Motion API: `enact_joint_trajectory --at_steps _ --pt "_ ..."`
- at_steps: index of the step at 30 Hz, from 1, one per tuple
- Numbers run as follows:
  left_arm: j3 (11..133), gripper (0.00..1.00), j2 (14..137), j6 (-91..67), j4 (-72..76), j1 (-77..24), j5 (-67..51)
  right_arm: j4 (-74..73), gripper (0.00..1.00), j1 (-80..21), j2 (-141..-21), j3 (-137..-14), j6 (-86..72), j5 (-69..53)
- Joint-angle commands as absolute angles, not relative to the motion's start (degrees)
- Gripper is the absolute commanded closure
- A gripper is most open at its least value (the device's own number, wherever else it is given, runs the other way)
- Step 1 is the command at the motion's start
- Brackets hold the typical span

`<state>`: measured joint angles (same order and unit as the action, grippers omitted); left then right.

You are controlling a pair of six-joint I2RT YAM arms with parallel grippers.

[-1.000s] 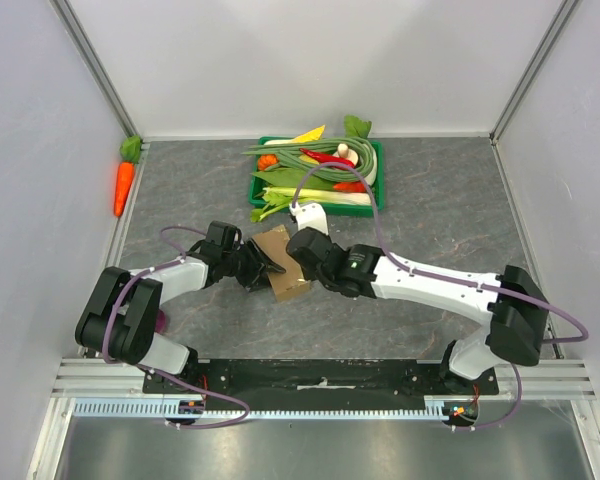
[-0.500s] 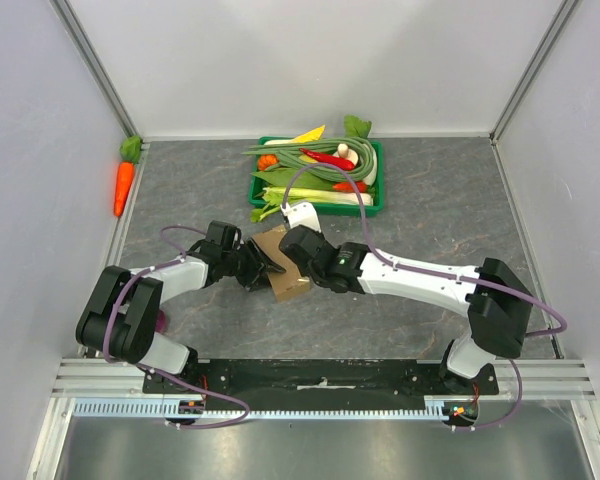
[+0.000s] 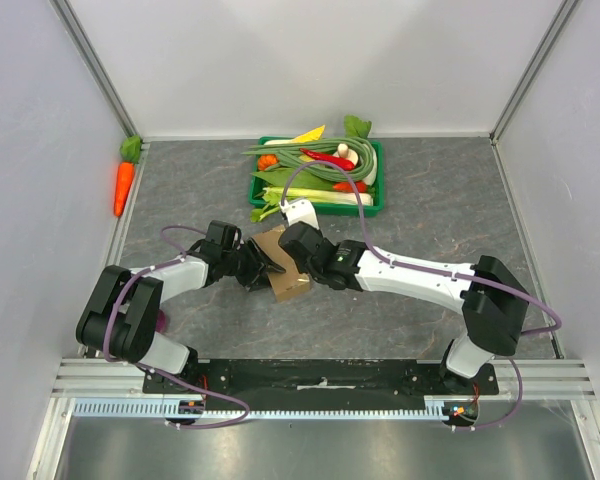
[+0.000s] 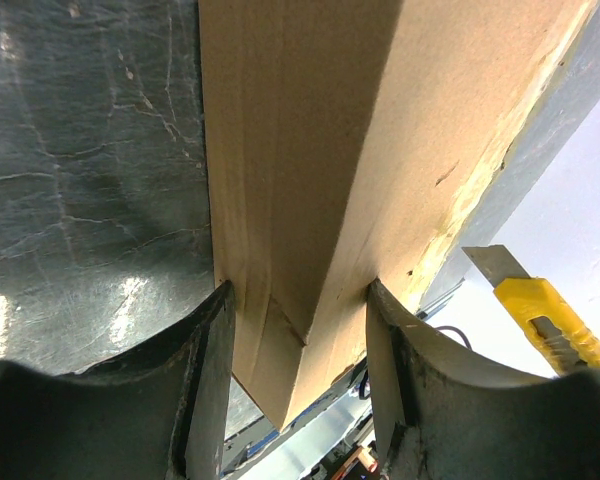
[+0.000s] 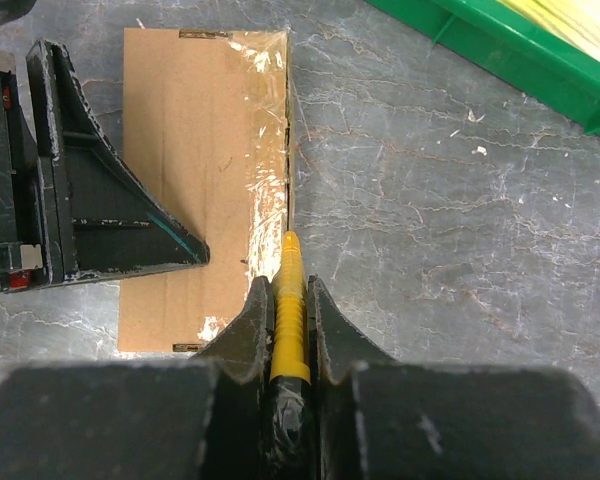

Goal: Unpack the express box

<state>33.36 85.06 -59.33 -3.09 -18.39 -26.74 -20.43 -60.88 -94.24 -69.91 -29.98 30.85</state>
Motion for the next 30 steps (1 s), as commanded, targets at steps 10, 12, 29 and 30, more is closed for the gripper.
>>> enact_joint_trajectory --at_steps 10,12,29,30 --pt "31.5 0.85 88.5 -54.1 -10.1 -17.9 -14.9 -18.3 1.00 -60.6 -95.0 -71.5 -30.1 30.8" --pt "31.5 0.85 88.5 -54.1 -10.2 -17.9 -14.8 -18.4 1.00 -60.6 -95.1 -71.2 -30.2 31.1" --pt "31.4 0.85 88.5 -54.1 -10.5 -17.9 -14.6 -18.5 1.00 -60.6 -94.8 -70.4 -30.3 31.4" --pt "31.4 0.85 88.4 -54.1 -10.4 -17.9 -14.6 -18.4 1.00 -60.6 -94.5 -70.5 -30.4 31.6"
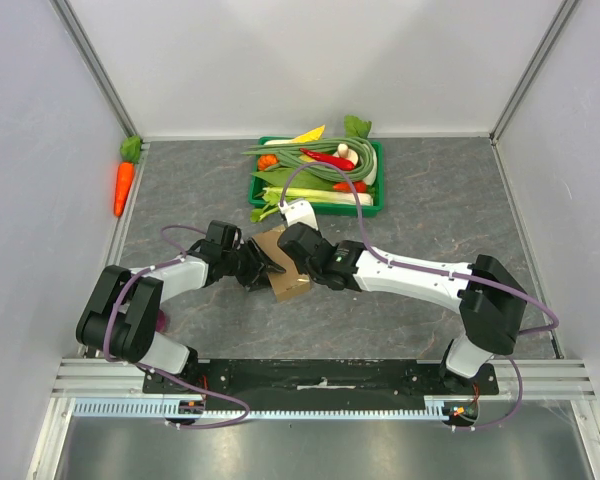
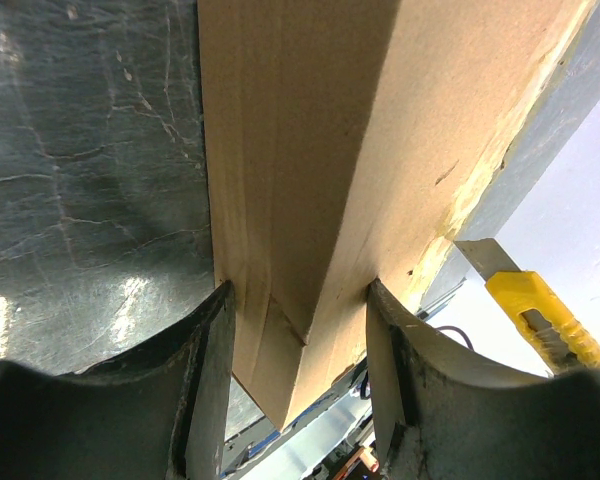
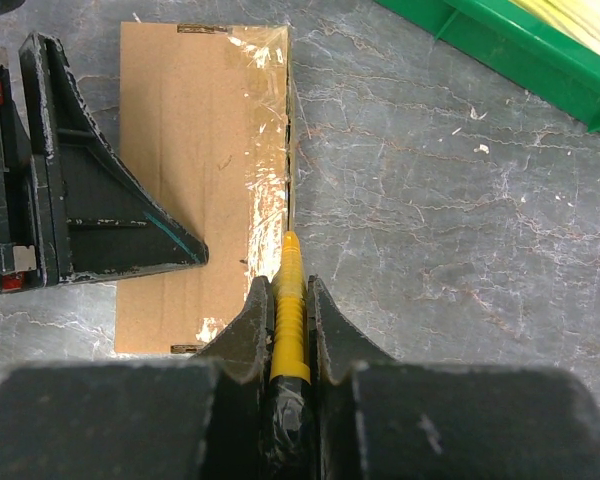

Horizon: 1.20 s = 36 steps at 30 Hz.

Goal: Unpack the express box

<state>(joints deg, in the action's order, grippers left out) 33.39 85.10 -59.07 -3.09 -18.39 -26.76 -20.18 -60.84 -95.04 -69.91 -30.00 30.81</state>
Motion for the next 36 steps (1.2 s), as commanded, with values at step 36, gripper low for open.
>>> enact_joint_trajectory --at_steps 36 --pt "31.5 0.86 88.2 -54.2 -10.7 -17.9 -14.2 -17.7 1.00 -60.6 -95.2 -68.6 -30.7 31.4"
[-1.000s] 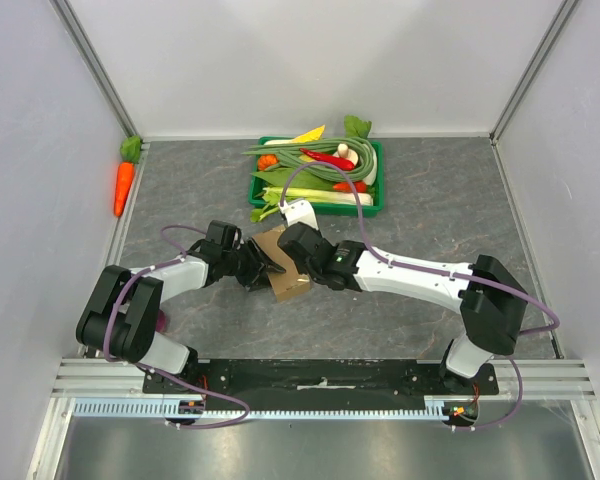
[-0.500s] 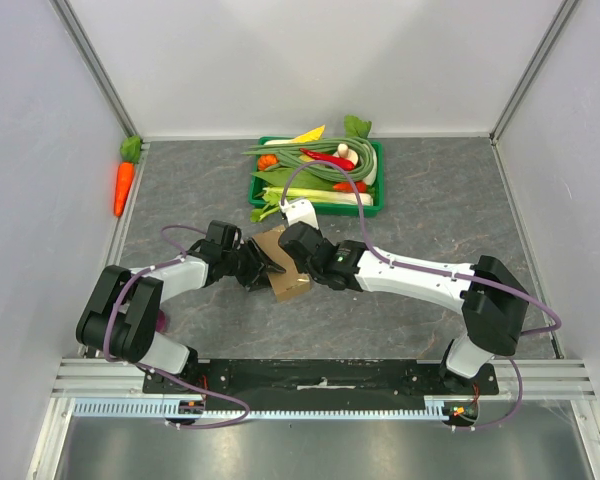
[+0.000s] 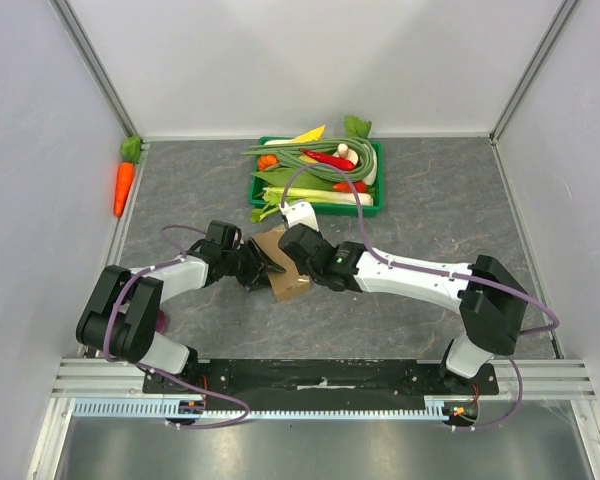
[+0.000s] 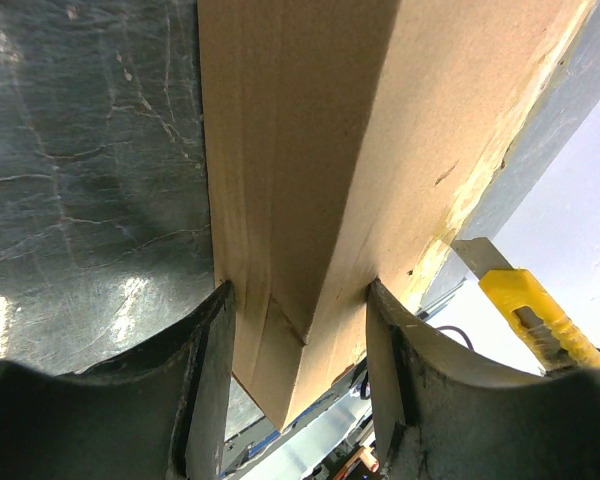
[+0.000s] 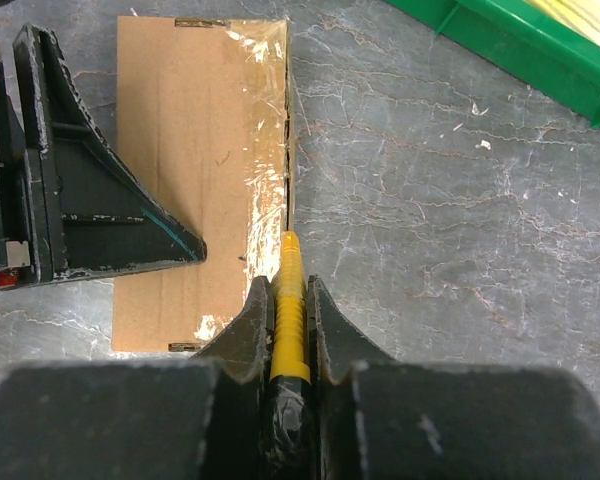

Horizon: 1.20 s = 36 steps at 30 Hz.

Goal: Unpack the express box

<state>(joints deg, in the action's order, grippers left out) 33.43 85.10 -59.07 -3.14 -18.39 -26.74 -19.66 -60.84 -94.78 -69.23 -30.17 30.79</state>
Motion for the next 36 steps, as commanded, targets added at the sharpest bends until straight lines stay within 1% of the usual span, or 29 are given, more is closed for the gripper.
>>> enact_joint_trajectory --at_steps 1,15,22,28,36 --pt "31.5 0.86 88.2 -54.2 -10.7 -17.9 -14.2 -17.8 1.00 -60.6 -95.3 -68.5 -30.8 31.3" --pt "31.3 0.86 88.4 -55.1 -10.1 -17.9 -14.3 -19.6 1.00 -60.7 -95.4 -67.2 -33.4 29.2" --pt "31.0 0.89 88.0 -57.8 -9.7 -18.0 -13.0 -28.7 1.00 -60.7 -93.3 -68.6 -36.6 26.3" --pt "31.1 0.91 87.8 -59.1 -9.6 -17.9 -11.9 -33.6 1.00 -60.6 -91.9 -70.7 -38.0 24.1" --pt "30.6 0.91 88.2 -59.6 -9.4 -17.9 -11.7 -32.3 1.00 -60.6 -93.9 -68.1 -37.6 19.2"
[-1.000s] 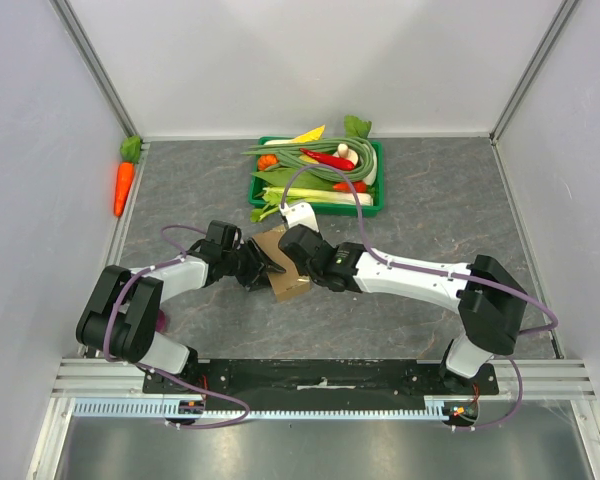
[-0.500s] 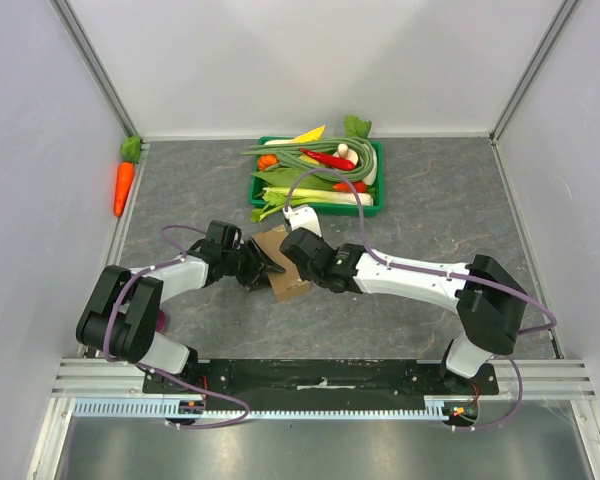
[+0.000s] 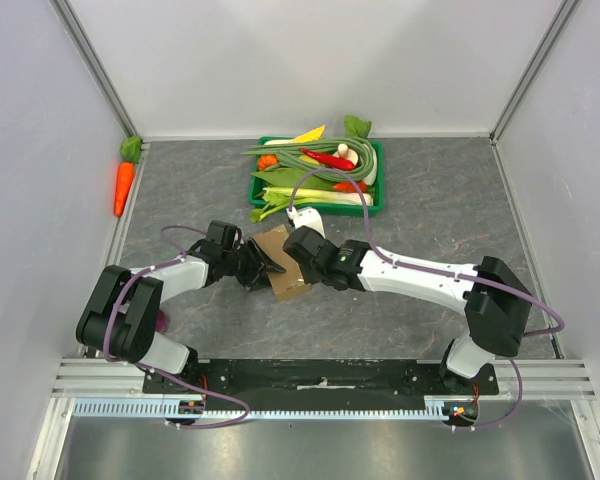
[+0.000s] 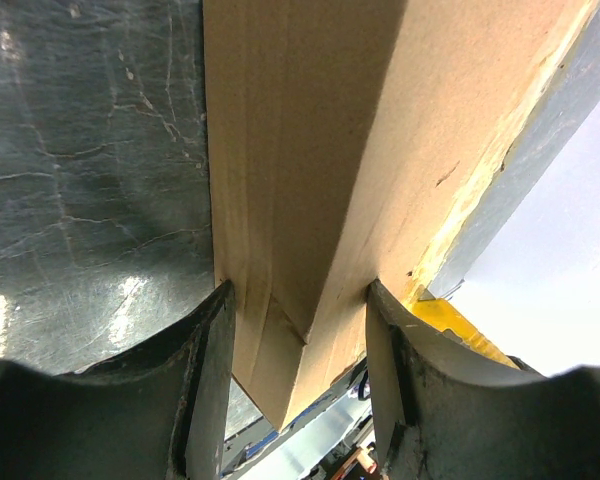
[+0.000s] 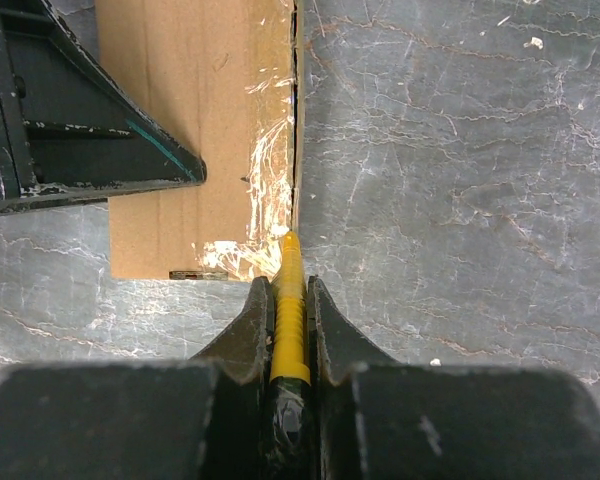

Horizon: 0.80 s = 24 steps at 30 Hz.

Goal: Unpack the express box

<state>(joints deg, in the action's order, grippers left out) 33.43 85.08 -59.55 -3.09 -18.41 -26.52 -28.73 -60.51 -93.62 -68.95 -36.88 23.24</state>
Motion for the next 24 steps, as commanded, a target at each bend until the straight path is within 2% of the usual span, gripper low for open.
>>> enact_joint_trajectory --at_steps 1,6,20,24 --pt "30.6 0.92 88.3 -59.6 -9.4 -17.9 -11.7 -31.8 1.00 -60.6 -94.6 -67.6 -37.8 18.8" --pt "30.8 0.91 88.3 -59.3 -9.8 -17.9 -12.0 -31.4 1.00 -60.7 -97.5 -65.0 -38.7 18.8" --pt "32.1 0.87 88.6 -57.2 -10.8 -17.9 -12.1 -32.0 1.00 -60.6 -78.9 -69.9 -38.8 27.9" --pt "32.2 0.79 87.5 -55.5 -9.6 -17.9 -14.3 -32.4 1.00 -60.6 -76.6 -68.3 -39.6 32.2"
